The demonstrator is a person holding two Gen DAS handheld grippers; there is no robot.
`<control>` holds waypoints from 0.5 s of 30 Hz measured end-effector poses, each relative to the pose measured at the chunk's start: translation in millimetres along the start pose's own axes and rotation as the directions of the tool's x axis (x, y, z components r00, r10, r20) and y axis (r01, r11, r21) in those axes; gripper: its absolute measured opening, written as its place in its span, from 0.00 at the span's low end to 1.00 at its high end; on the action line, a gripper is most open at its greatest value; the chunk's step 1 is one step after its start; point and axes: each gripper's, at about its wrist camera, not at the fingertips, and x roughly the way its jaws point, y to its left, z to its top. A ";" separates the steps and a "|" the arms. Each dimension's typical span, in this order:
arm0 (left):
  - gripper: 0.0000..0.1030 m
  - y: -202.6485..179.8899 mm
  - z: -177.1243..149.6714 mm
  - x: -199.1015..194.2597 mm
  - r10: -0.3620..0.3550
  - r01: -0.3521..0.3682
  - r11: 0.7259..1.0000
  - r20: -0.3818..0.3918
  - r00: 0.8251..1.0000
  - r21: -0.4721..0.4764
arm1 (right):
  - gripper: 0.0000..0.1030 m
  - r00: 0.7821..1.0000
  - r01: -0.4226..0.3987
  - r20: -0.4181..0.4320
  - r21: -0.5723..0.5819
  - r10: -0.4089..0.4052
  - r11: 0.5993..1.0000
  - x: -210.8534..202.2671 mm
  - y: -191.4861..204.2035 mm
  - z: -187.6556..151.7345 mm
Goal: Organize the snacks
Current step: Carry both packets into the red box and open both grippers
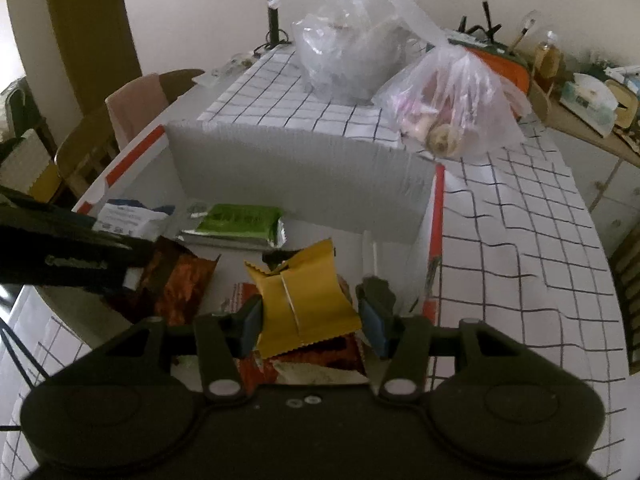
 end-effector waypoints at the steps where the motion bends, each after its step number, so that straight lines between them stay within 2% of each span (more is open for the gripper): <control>1: 0.46 -0.9 -0.5 3.3 0.003 -0.003 1.000 -0.010 1.000 -0.003 | 0.50 1.000 -0.004 -0.002 -0.002 0.004 1.000 1.6 -0.4 -0.7; 9: 0.46 -6.9 -8.0 20.8 0.043 -0.043 0.999 -0.059 0.997 0.001 | 0.50 1.000 -0.006 -0.015 -0.037 0.006 0.999 12.2 2.3 -4.2; 15: 0.47 -7.5 -8.8 24.0 0.058 -0.058 0.998 -0.065 0.996 -0.010 | 0.52 1.000 -0.008 -0.027 -0.059 0.006 0.998 13.8 4.6 -4.1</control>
